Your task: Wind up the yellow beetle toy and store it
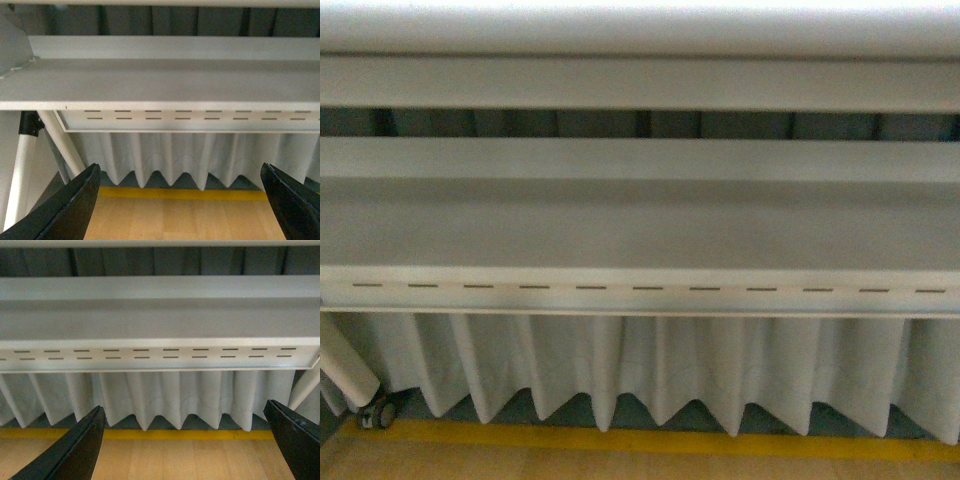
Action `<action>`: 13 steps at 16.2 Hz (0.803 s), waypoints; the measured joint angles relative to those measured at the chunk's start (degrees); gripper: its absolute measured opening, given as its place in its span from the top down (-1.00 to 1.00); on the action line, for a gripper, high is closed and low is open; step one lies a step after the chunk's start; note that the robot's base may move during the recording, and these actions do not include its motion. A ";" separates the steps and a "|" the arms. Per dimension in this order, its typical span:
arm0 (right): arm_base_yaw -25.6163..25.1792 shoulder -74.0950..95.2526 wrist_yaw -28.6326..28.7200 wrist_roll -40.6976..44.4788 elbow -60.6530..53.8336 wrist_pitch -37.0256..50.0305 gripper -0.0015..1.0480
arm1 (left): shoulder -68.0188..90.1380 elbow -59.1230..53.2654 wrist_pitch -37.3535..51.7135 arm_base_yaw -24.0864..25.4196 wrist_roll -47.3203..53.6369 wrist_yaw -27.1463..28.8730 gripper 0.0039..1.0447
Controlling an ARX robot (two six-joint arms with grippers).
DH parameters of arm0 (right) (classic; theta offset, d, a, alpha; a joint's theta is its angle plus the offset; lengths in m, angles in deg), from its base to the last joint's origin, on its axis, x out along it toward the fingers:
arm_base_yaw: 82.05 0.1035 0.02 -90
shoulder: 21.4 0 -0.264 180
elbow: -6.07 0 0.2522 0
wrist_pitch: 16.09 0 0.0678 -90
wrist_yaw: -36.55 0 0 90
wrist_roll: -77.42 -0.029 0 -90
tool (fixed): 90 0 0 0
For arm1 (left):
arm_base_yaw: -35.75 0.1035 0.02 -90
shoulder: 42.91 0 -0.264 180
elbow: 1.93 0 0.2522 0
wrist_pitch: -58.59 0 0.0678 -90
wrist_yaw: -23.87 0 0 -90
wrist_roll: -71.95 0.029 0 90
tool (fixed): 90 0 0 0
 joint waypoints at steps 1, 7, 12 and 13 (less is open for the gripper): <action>0.00 0.00 0.04 -0.04 0.00 -0.22 -0.87 | 0.00 0.00 -0.20 0.00 0.02 0.07 -0.88; 0.00 0.00 -0.04 -0.02 0.00 -0.04 -0.87 | 0.00 0.00 -0.09 0.00 0.02 -0.02 -0.88; 0.00 0.00 -0.04 -0.02 0.00 -0.04 -0.87 | 0.00 0.00 -0.02 0.00 0.02 -0.02 -0.88; 0.00 0.00 -0.04 -0.02 0.00 -0.04 -0.87 | 0.00 0.00 -0.02 0.00 0.02 0.00 -0.88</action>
